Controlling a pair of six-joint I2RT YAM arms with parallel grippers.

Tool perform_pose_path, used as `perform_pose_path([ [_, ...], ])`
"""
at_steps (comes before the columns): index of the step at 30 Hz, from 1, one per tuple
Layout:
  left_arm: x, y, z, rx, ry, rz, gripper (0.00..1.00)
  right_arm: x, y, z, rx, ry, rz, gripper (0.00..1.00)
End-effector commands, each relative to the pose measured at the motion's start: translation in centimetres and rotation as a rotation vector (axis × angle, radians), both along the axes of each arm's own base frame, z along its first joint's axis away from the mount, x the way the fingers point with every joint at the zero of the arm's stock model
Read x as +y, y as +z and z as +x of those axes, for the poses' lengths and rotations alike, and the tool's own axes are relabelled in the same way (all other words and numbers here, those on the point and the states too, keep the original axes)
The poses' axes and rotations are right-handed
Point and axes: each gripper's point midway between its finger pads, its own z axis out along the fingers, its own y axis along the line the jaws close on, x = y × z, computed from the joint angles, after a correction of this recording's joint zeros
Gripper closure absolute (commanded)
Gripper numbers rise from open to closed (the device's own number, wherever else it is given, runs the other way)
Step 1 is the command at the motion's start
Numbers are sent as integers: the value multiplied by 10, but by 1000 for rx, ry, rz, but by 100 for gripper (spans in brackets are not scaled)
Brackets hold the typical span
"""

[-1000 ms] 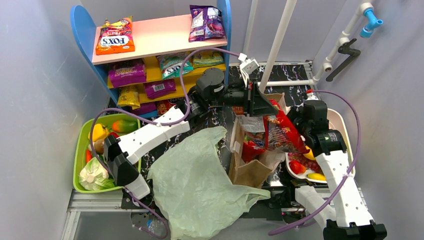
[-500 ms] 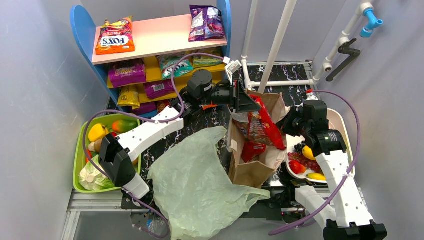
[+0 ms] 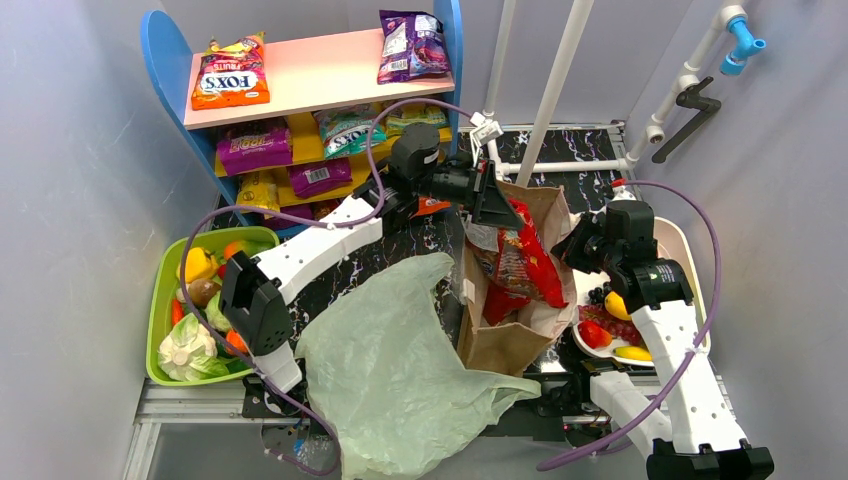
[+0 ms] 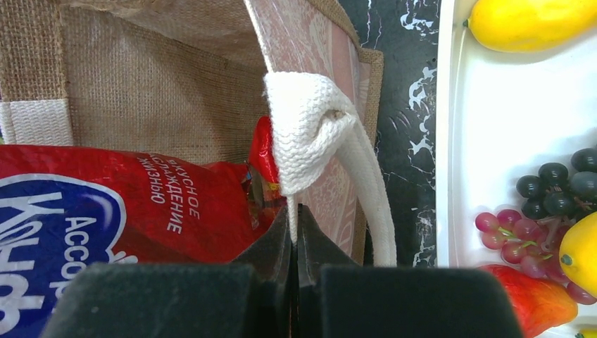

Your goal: Place the food into the grocery bag and tie it

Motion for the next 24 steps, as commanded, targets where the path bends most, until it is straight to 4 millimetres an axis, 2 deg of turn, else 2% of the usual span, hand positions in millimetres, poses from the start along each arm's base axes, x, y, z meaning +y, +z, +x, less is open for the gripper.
perform_pose_path([
  [1,16,51,-48,-100,-234,-107,100,1,8,8,-40,5,-1,99],
  [3,19,51,-56,-97,-275,-98,97,1,7,9,-38,5,-2,99],
  [4,20,50,-58,-93,-279,-86,83,1,7,9,-38,6,-2,99],
  [6,20,42,-55,-94,-249,-43,44,1,8,9,-37,7,-1,99],
  [7,20,38,-51,-102,-214,-12,30,2,8,10,-37,8,-1,99],
  [8,19,32,-45,-114,-171,19,24,2,7,10,-35,9,-2,99],
  [12,17,17,-21,-156,-3,139,15,2,4,10,-28,8,-2,99],
  [16,23,12,11,-198,208,267,7,2,4,11,-25,8,-3,99],
  [18,33,1,33,-242,369,369,3,2,5,11,-27,9,-3,99],
  [24,75,-28,61,-325,665,601,3,3,6,14,-31,8,1,99],
])
